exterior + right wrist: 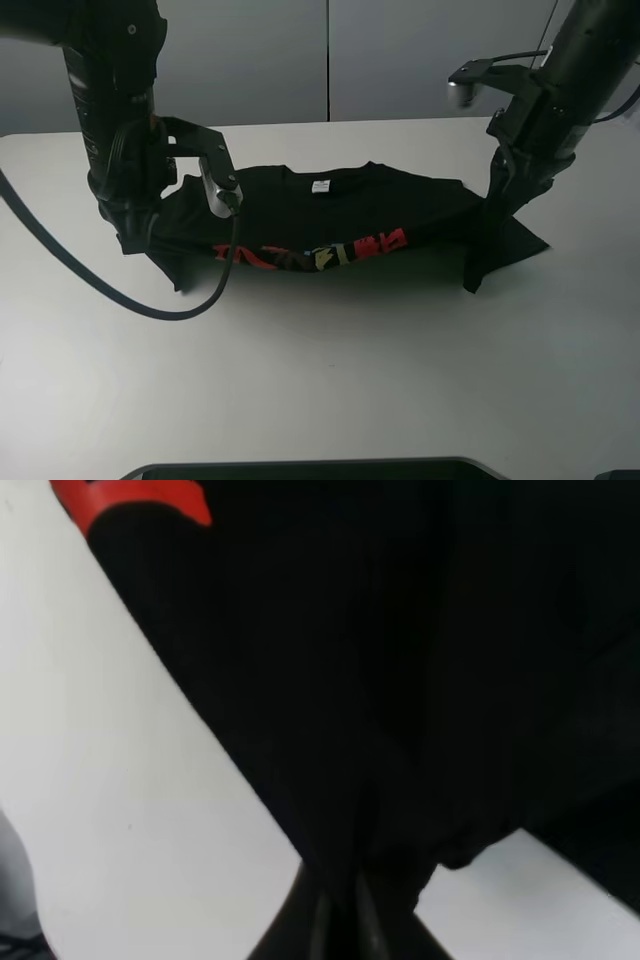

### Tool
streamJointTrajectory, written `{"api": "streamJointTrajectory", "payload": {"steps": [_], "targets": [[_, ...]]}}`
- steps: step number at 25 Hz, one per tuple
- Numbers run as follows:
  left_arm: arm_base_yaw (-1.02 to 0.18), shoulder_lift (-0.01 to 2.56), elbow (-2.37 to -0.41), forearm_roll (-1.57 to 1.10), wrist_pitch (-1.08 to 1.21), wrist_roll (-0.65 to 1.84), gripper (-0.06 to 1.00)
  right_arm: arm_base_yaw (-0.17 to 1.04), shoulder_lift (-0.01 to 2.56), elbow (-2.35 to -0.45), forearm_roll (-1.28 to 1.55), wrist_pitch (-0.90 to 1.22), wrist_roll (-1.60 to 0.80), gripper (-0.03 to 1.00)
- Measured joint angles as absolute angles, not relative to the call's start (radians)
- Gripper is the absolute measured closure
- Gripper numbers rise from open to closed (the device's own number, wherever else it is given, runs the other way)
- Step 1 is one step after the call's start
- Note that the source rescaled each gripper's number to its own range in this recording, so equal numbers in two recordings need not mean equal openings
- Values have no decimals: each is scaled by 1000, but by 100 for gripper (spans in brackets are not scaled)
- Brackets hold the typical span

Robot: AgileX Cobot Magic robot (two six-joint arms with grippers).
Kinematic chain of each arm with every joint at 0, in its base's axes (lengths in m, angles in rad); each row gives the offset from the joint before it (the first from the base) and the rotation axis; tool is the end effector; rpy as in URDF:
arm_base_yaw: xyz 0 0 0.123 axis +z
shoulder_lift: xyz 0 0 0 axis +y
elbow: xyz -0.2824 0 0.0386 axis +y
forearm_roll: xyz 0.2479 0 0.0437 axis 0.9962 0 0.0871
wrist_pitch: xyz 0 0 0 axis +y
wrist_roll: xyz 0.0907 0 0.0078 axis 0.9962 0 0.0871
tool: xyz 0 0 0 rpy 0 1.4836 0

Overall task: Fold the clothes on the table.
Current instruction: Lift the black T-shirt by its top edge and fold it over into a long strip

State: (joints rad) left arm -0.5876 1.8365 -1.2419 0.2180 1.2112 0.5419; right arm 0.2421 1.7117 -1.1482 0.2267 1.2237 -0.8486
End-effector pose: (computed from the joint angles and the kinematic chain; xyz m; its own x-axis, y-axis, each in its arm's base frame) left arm 0.2838 -0.1669 0.1944 -0.3420 0.9112 0.2299 0.9397 0.3319 0.0822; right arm 0.2866 0.0906 0.2134 -0.5457 -0.8358 -0.0596 -0.8215 0.5197 0.2345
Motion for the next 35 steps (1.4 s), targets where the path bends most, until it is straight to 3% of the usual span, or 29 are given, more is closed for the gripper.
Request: {"api": "streamJointTrajectory", "payload": {"steps": [8, 21, 26, 35], "targets": [[-588, 1827, -1240, 332, 1205, 512, 94, 242, 1714, -1141, 220, 1123, -887, 95], [-583, 1827, -1240, 628, 754, 260, 94, 242, 1747, -1141, 220, 601, -975, 95], [-532, 1853, -1240, 765, 699, 123, 94, 242, 1792, -1141, 206, 482, -984, 95], [-443, 1908, -1240, 827, 625, 105, 94, 242, 1935, -1141, 171, 338, -986, 95]]}}
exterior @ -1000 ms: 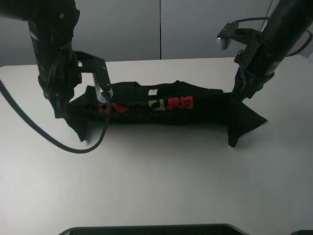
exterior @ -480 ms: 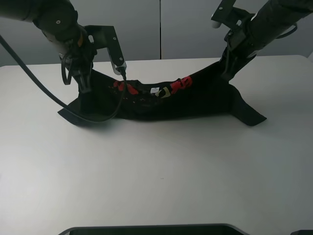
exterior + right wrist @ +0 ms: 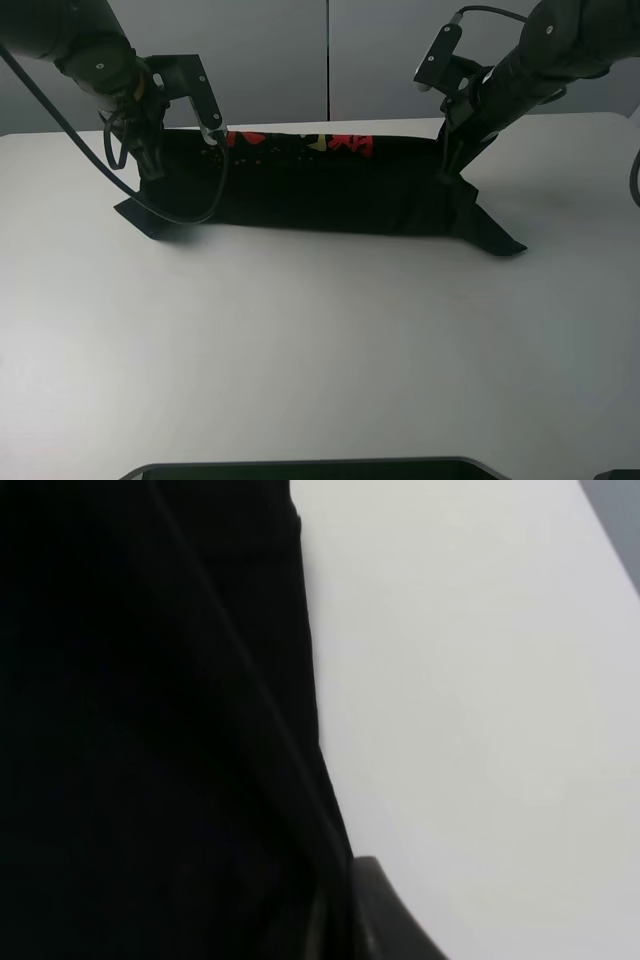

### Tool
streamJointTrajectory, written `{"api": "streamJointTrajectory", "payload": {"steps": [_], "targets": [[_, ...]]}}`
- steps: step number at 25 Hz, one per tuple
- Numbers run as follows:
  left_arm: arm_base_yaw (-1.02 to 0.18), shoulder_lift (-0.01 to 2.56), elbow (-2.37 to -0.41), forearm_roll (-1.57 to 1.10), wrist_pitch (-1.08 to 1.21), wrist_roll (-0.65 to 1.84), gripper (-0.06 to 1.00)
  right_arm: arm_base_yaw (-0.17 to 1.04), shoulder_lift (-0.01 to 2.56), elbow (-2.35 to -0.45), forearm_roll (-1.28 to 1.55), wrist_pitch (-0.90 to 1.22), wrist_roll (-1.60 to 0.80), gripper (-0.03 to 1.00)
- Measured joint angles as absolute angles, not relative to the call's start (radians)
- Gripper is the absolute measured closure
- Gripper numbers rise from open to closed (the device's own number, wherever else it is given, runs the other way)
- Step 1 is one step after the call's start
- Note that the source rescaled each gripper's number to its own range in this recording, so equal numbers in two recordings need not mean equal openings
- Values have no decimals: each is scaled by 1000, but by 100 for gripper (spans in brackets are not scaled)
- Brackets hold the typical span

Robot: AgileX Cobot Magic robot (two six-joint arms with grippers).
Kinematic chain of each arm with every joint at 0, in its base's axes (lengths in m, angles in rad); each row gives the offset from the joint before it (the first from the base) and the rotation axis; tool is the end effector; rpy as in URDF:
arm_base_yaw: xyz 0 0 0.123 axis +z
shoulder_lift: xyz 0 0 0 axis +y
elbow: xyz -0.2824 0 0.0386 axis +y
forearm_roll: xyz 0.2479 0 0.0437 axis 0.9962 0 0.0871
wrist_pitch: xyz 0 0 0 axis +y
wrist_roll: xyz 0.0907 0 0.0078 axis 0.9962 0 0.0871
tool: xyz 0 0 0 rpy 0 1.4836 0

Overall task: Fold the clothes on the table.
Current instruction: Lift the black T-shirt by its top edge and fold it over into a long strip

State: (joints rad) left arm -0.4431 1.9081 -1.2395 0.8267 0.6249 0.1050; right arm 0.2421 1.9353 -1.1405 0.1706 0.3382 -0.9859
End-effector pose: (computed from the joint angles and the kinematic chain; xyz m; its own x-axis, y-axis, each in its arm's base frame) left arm 0.3721 -0.1332 0.1866 -0.3872 0.9191 -0.0726 0.6998 0.3442 0.6259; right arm 0.3748 0.0979 0.1483 -0.3726 -0.8473 -0.3785 -0.7965 0.5013 -0.3380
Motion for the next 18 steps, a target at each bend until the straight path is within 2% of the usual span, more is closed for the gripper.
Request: {"api": "streamJointTrajectory", "payload": {"steps": [9, 18], "targets": [[-437, 2024, -1240, 908, 488, 63, 94, 242, 2026, -1141, 169, 256, -988, 95], [-429, 2133, -1240, 1208, 470, -325, 94, 242, 2089, -1141, 169, 167, -982, 95]]}}
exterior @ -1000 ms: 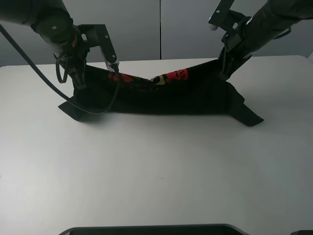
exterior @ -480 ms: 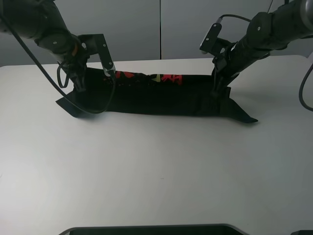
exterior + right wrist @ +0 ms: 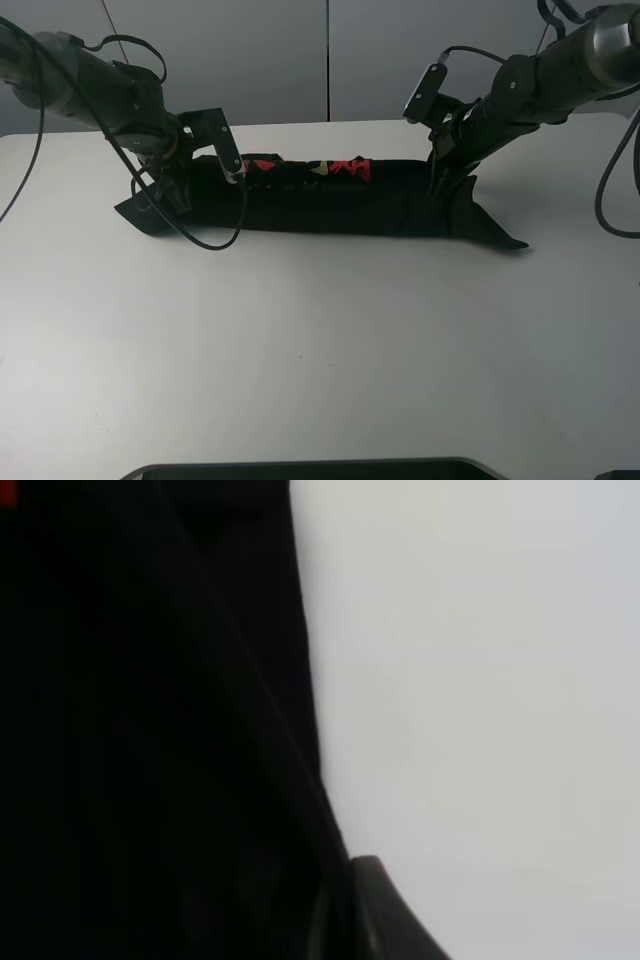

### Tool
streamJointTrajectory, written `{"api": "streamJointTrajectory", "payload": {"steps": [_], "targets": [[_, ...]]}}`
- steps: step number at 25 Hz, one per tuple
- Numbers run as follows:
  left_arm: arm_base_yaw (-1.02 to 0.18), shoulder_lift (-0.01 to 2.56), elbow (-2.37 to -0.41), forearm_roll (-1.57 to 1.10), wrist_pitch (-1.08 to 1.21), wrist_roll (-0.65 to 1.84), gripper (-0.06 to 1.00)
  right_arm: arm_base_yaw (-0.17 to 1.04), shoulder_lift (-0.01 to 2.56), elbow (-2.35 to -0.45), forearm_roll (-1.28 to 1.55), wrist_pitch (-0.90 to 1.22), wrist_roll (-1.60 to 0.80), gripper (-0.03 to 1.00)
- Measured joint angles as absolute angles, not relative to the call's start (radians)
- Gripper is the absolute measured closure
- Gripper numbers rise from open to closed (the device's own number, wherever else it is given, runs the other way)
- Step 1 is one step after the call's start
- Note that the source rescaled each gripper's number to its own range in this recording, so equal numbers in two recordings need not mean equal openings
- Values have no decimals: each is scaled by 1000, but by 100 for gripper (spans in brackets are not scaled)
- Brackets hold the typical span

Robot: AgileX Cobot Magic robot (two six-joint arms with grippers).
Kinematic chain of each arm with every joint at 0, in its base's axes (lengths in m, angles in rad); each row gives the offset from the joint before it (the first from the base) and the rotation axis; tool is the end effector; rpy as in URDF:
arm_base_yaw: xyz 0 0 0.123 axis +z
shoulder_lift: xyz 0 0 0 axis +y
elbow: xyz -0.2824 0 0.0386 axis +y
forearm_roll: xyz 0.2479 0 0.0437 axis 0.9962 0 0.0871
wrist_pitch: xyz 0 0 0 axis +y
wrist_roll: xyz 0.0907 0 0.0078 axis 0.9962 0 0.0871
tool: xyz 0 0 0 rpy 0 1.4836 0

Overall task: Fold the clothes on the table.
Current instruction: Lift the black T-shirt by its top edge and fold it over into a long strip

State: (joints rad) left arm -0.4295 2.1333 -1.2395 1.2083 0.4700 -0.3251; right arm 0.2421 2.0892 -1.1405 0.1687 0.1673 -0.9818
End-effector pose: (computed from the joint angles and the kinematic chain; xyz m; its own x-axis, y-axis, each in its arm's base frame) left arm 0.3963 -0.1390 0.1068 -0.3809 0.9187 -0.1041 0.6751 0.3533 0.6477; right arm 0.3882 0.0985 0.0953 -0.3847 -0.8446 -0.3724 -0.7786 0.5136 -0.3606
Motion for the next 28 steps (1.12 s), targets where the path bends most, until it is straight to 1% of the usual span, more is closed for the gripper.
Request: {"api": "streamJointTrajectory", "payload": {"steps": [3, 9, 11, 13, 14, 15, 16, 18, 20, 21, 22, 24, 28], "targets": [[-429, 2138, -1240, 1280, 466, -417, 94, 242, 2113, -1141, 169, 150, -980, 95], [-429, 2138, -1240, 1346, 443, -454, 94, 242, 2124, -1141, 169, 122, -968, 95], [-429, 2138, -1240, 1350, 420, -464, 94, 242, 2124, -1141, 169, 108, -954, 93], [-429, 2138, -1240, 1352, 399, -471, 91, 242, 2126, -1141, 169, 104, -940, 84], [-429, 2138, -1240, 1346, 387, -471, 88, 242, 2126, -1141, 169, 104, -931, 77], [-429, 2138, -1240, 1338, 378, -471, 83, 242, 2126, -1141, 169, 104, -924, 70], [-429, 2138, -1240, 1330, 374, -471, 77, 242, 2126, -1141, 167, 102, -919, 60], [-429, 2138, -1240, 1320, 374, -471, 61, 242, 2126, -1142, 167, 93, -909, 40], [-429, 2138, -1240, 1321, 388, -471, 47, 242, 2126, -1142, 167, 86, -899, 26], [-429, 2138, -1240, 1321, 405, -471, 41, 240, 2124, -1142, 167, 86, -899, 21], [-429, 2138, -1240, 1324, 427, -471, 37, 240, 2119, -1142, 167, 88, -899, 19], [-429, 2138, -1240, 1346, 477, -471, 34, 240, 2105, -1142, 167, 101, -897, 17], [-429, 2136, -1240, 1368, 516, -485, 34, 240, 2021, -1142, 159, 112, -901, 16]]}}
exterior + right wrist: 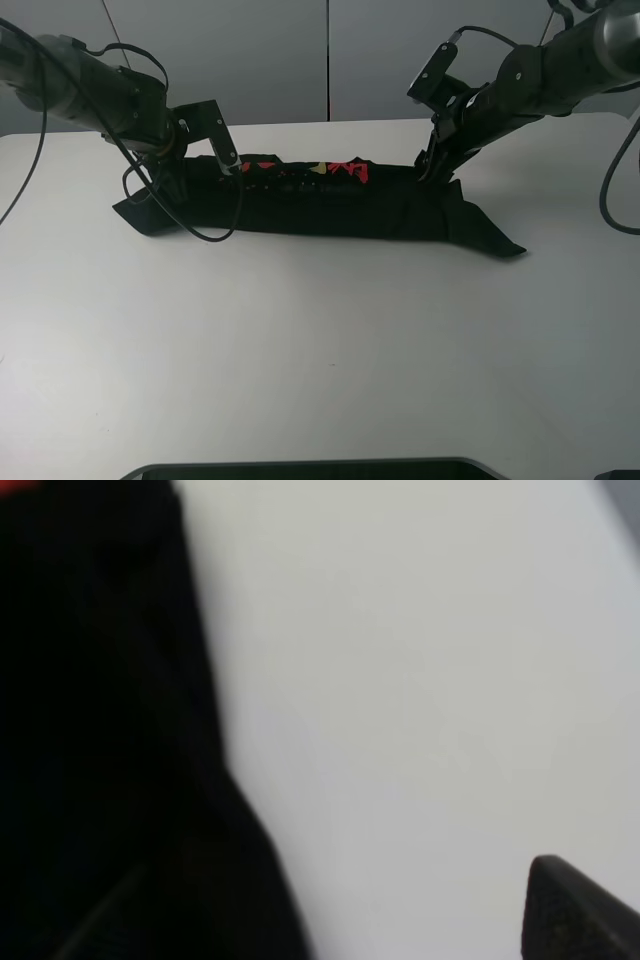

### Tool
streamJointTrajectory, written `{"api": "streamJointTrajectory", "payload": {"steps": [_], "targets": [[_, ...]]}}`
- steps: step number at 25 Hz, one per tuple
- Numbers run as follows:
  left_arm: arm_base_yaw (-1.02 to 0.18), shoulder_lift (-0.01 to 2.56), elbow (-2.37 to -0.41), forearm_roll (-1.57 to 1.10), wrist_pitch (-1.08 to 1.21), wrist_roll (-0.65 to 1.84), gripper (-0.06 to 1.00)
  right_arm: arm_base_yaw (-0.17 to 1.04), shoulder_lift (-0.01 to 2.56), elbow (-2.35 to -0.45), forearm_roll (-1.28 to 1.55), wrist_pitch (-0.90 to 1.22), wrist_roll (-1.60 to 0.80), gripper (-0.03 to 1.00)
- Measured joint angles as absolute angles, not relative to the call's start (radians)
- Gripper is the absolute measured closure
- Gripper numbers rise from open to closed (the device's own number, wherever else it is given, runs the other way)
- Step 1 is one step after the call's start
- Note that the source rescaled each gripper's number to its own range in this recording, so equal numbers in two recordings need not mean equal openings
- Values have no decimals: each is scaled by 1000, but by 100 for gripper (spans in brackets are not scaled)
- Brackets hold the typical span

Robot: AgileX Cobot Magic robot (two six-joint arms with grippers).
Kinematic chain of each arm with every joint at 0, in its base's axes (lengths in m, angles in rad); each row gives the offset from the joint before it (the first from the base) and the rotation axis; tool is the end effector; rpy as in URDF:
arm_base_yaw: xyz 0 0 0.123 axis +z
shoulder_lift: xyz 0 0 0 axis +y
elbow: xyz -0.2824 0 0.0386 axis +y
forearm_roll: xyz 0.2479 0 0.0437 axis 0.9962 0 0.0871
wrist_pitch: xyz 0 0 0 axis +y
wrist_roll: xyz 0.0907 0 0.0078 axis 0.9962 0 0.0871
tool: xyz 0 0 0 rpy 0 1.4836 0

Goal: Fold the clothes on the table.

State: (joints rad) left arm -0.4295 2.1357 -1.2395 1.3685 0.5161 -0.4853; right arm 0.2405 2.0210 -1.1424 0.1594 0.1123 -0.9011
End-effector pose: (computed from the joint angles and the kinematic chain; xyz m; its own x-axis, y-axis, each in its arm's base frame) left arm 0.4010 -0.1351 0.1111 -0.4014 0.9097 -0.1062 0.6115 0.3526 0.7084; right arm 0.3937 0.0983 0.1260 -0.3932 -0.7926 -0.4660 -0.6987 0.5870 -0.4089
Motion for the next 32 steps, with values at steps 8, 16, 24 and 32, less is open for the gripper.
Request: {"api": "streamJointTrajectory", "payload": {"steps": [8, 16, 24, 32], "targets": [[-451, 2084, -1240, 1318, 532, -487, 34, 240, 1763, -1142, 144, 269, -742, 18], [-505, 2002, -1240, 1012, 556, -452, 34, 240, 1647, -1142, 117, 536, -271, 20], [-507, 2000, -1240, 807, 587, -350, 34, 240, 1700, -1142, 119, 577, -82, 7], [-495, 2000, -1240, 705, 602, -346, 34, 240, 1846, -1142, 119, 577, -34, 7]]}}
